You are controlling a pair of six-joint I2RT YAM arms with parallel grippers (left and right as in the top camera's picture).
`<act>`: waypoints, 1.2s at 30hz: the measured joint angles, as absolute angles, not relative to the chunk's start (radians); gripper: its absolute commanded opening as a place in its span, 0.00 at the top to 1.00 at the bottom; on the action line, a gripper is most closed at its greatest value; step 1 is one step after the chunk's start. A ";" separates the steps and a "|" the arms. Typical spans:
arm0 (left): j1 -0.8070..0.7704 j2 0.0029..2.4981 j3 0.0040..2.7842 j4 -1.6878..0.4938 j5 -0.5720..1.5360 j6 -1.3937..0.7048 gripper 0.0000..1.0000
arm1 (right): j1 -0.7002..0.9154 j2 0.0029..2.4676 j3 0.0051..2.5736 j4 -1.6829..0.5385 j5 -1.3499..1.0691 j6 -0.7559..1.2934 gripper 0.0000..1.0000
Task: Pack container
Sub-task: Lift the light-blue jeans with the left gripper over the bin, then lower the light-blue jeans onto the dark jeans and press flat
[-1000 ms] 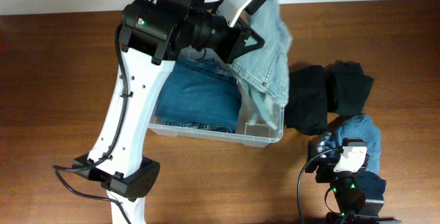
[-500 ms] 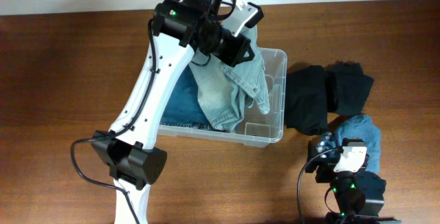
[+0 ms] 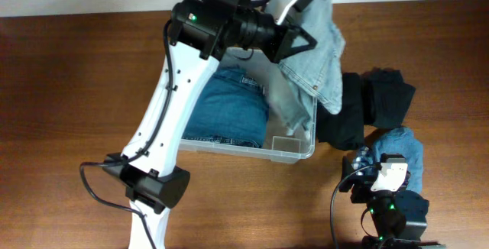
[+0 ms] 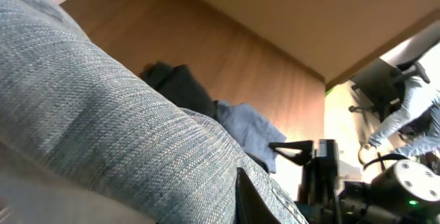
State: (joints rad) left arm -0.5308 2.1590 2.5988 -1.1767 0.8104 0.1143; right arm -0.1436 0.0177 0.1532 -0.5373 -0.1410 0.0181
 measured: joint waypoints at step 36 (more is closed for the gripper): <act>-0.281 2.159 2.364 -1.687 0.044 0.227 0.68 | -0.144 0.018 0.153 -0.537 -0.141 0.019 0.02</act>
State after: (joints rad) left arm -0.2810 2.1590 2.3642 -1.6867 0.0437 0.2272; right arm -0.1436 0.0177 0.1532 -0.5373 -0.1410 0.0185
